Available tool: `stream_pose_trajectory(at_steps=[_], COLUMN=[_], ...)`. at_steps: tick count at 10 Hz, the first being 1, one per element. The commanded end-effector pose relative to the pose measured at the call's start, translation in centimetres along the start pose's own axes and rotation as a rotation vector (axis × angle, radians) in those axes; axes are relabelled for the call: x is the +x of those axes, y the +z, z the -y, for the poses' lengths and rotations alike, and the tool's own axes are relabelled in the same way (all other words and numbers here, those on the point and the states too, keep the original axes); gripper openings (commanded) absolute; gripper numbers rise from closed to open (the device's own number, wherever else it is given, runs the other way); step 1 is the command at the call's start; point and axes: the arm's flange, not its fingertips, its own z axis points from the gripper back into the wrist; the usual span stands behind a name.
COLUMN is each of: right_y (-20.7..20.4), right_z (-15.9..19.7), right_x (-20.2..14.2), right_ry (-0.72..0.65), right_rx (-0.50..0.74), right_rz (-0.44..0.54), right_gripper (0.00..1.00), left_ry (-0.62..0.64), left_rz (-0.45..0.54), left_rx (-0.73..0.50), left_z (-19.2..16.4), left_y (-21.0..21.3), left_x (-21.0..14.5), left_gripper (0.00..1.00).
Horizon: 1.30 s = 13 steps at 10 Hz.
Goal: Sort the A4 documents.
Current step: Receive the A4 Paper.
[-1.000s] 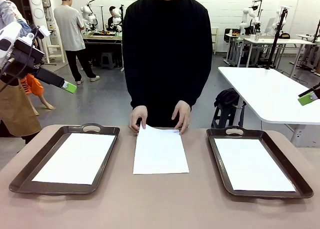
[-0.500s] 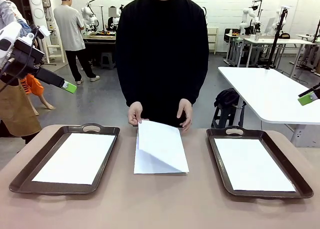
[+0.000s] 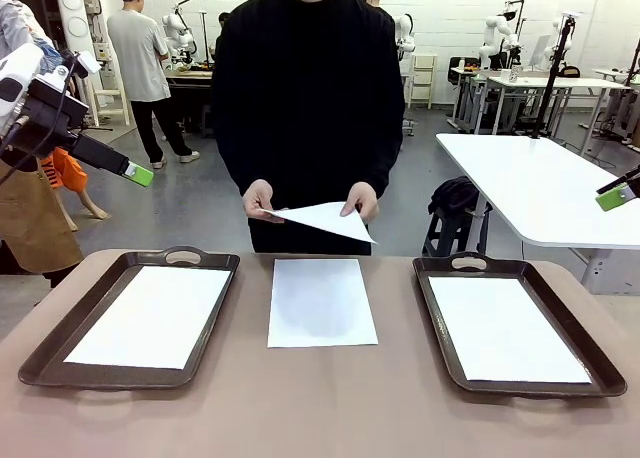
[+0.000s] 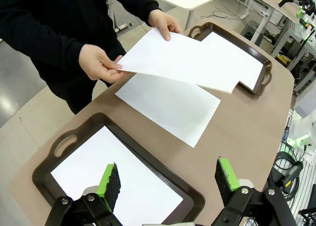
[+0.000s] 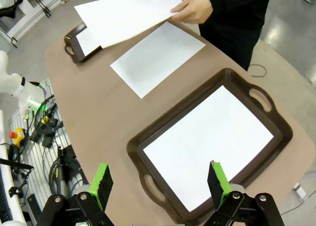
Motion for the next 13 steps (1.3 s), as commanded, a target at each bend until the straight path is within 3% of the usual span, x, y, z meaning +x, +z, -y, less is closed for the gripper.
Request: stream_pose_trajectory(at_steps=[1,13], right_y=[-0.09,-0.09], right_z=[0.03,0.03], right_x=[-0.02,-0.02], right_ry=[0.0,0.0], right_rx=[-0.002,-0.002], right_rz=[0.001,0.001], right_gripper=[1.0,1.0], left_ry=[0.0,0.0], left_rz=[0.001,0.001], left_rx=[0.0,0.0], left_z=[-0.01,-0.01], left_y=[0.02,0.02], left_x=[-0.02,-0.02], left_gripper=[1.0,1.0])
